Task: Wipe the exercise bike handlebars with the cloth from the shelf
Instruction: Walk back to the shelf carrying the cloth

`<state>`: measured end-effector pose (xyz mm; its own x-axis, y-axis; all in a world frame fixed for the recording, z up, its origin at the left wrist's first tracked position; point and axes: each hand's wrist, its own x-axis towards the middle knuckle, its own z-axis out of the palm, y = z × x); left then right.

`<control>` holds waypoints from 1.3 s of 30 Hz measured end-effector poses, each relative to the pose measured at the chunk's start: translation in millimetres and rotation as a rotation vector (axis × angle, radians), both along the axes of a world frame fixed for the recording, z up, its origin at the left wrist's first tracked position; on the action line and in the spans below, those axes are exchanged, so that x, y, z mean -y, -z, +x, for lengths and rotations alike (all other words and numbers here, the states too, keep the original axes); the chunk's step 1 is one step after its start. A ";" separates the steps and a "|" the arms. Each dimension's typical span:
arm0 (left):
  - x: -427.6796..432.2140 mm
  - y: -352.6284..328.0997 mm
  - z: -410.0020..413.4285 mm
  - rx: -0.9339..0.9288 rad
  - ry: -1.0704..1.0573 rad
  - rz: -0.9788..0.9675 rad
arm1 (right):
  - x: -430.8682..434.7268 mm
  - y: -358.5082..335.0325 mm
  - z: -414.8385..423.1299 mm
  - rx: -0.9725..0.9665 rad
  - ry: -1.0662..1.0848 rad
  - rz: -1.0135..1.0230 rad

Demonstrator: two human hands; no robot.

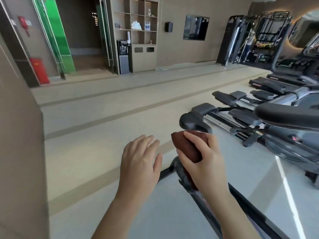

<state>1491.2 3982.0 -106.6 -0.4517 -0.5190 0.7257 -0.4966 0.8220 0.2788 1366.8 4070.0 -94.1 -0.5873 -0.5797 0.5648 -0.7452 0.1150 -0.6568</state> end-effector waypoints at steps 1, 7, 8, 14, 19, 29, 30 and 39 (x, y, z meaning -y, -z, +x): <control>14.8 0.3 11.7 0.008 -0.019 -0.005 | 15.9 0.8 10.9 0.010 -0.014 0.003; 89.5 3.0 63.0 0.053 -0.087 0.012 | 98.6 6.3 60.6 0.057 -0.081 0.054; 99.2 3.7 68.4 0.050 -0.096 0.013 | 109.3 7.4 66.0 0.057 -0.088 0.045; 153.9 18.2 78.0 0.044 -0.140 0.028 | 174.4 17.2 73.6 0.057 -0.137 0.070; 216.6 28.6 55.1 0.054 -0.152 0.038 | 245.3 25.4 48.3 0.070 -0.153 0.070; 395.4 16.5 -73.2 0.076 -0.165 -0.025 | 422.1 24.5 -84.9 0.144 -0.139 0.064; 411.1 14.4 -85.9 0.076 -0.167 -0.020 | 438.1 22.2 -96.7 0.140 -0.144 0.070; 549.5 19.5 -164.1 0.093 -0.216 0.031 | 583.1 26.1 -176.8 0.109 -0.209 0.116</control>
